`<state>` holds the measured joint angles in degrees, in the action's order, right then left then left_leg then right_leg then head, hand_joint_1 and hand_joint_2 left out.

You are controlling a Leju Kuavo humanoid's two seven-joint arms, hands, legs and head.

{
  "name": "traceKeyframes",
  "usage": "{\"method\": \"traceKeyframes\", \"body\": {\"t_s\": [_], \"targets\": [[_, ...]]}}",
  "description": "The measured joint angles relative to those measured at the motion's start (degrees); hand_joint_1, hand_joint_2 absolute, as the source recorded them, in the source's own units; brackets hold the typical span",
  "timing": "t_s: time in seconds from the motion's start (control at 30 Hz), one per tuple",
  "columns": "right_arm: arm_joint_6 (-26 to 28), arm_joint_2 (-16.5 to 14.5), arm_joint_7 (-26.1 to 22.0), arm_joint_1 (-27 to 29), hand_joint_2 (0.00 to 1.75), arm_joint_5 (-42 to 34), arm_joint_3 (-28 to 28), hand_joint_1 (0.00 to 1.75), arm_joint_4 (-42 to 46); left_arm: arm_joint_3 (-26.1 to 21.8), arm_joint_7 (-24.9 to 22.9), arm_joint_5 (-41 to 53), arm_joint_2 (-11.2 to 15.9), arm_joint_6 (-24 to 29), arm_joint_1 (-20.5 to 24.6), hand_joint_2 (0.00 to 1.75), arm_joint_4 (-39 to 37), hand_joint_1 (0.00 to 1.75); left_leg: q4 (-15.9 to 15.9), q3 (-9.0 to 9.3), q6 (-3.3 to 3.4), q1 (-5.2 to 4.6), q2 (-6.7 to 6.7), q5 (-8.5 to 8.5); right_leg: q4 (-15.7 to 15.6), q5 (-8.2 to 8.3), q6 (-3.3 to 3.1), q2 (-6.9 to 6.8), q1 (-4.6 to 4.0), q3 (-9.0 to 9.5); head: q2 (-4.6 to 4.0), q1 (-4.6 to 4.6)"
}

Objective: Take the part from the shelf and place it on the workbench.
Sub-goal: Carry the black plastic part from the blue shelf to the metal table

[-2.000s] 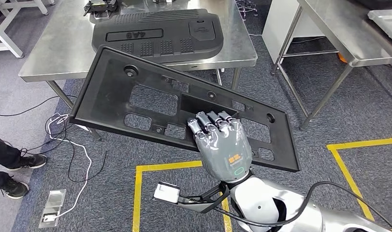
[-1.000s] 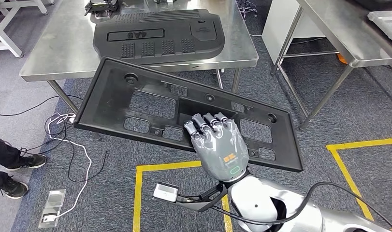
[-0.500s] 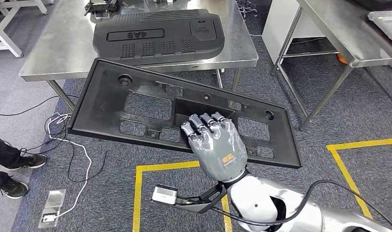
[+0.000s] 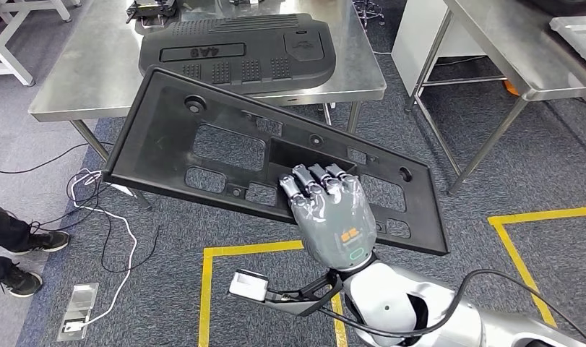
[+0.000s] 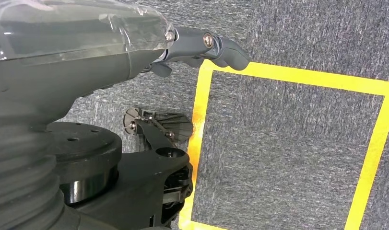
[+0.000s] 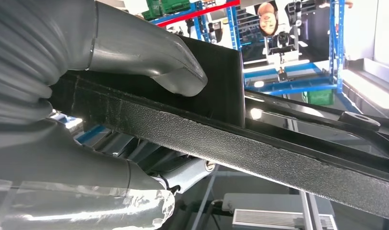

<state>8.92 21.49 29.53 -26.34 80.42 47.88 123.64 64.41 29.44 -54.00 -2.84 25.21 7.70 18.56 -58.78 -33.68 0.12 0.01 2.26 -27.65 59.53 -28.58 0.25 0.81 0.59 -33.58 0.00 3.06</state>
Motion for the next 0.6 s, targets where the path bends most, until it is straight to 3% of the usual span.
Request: {"method": "traceKeyframes", "body": {"t_s": [0.43, 0.6], "targets": [[0.5, 0.0, 0.4, 0.4, 1.75, 0.1, -0.4, 1.75, 0.0, 0.4, 0.0, 0.0, 0.0, 0.3, 0.0, 1.75, 0.0, 0.00, -0.2, -0.03, 0.03, -0.14, 0.01, -0.09, -0.1, 0.01, 0.02, -0.01, 0.09, 0.03, 0.00, -0.01], [0.5, 0.0, 0.5, 0.6, 1.75, 0.1, -0.5, 1.75, 0.0, 0.5, 0.0, -0.1, 0.0, 0.4, 0.0, 1.75, 0.0, 0.00, -0.5, -0.10, 0.32, -0.28, 0.01, -0.28, -0.1, -0.03, 0.18, -0.01, 0.20, 0.09, 0.00, -0.02]]}}
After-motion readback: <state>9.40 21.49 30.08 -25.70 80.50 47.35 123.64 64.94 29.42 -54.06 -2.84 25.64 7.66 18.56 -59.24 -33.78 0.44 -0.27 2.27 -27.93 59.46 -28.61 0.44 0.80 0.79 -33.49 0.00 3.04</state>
